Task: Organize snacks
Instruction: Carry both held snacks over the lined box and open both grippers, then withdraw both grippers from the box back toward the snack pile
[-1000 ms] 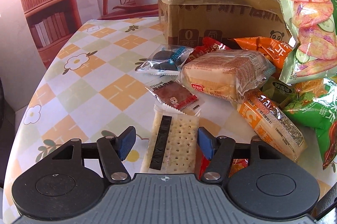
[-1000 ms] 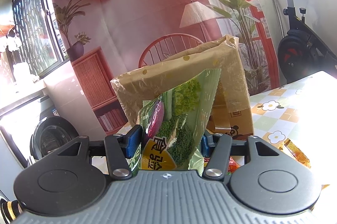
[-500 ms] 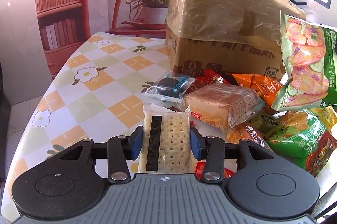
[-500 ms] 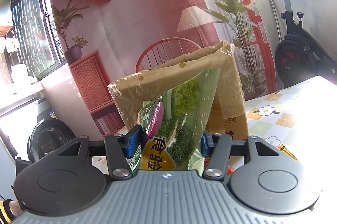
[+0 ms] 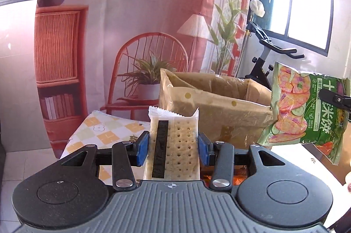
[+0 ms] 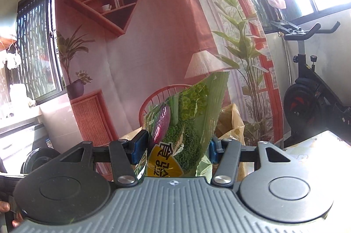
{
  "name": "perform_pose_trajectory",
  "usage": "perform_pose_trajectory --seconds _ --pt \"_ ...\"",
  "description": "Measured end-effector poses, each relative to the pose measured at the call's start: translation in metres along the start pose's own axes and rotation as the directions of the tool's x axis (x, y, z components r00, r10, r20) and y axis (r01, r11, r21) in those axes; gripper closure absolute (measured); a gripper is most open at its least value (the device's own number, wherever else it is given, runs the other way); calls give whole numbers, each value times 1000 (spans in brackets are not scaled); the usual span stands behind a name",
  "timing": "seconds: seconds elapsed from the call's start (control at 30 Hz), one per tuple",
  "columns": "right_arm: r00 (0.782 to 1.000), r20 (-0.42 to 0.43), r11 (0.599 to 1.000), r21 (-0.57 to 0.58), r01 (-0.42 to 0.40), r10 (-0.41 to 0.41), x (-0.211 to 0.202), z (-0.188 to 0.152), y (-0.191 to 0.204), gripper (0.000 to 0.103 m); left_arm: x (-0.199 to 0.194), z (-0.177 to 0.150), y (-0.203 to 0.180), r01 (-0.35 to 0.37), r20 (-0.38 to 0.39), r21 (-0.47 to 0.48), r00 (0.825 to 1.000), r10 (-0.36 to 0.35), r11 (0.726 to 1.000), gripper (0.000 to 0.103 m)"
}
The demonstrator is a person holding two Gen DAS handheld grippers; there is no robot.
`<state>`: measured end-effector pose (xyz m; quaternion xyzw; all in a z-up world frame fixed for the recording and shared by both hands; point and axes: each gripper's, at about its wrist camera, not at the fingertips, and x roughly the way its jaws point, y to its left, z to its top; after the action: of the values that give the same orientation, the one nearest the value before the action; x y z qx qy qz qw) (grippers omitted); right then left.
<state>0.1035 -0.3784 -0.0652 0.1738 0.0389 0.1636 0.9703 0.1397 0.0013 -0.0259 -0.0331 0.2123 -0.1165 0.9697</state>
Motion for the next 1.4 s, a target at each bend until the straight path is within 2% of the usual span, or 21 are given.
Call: perform_pose_trajectory --seconds 0.2,0.37,0.57,0.73,0.77,0.83,0.9,0.93,1.07,1.13,1.23,1.4 --pt "998 63 998 -56 32 -29 31 39 -7 47 25 45 -27 40 41 22 998 -40 999 55" --pt "996 58 992 -106 73 -67 69 58 -17 46 60 75 -46 64 50 31 997 -65 997 55" --pt "995 -35 979 -185 88 -96 126 59 -21 47 116 102 -62 66 19 36 998 -67 997 55" --pt "983 -138 979 -180 94 -119 163 46 -30 46 160 106 -67 54 -47 28 998 -52 998 55" --pt "980 -154 980 -172 96 -123 168 43 -32 45 166 105 -68 54 -55 36 997 -52 998 54" --pt "974 -185 982 -155 104 -132 175 38 -37 44 173 103 -71 42 -57 65 998 -39 997 45" --pt "970 -196 984 -135 116 -142 175 35 -41 41 175 102 -72 21 -53 69 998 -17 997 27" --pt "970 -201 985 -125 115 -139 174 35 -43 32 173 101 -70 16 -46 65 999 -13 998 25" --pt "975 -196 992 -86 88 -103 161 37 -48 20 160 99 -61 12 -31 22 999 -11 1000 11" --pt "977 -192 994 -73 79 -92 153 38 -48 9 150 98 -57 -6 -28 6 1000 6 1000 10" --pt "983 -168 997 -56 58 -67 135 36 -48 1 130 94 -56 -43 -18 34 999 44 999 10" --pt "988 -150 999 -28 40 -44 104 29 -49 0 90 74 -46 -112 20 51 994 111 992 9"
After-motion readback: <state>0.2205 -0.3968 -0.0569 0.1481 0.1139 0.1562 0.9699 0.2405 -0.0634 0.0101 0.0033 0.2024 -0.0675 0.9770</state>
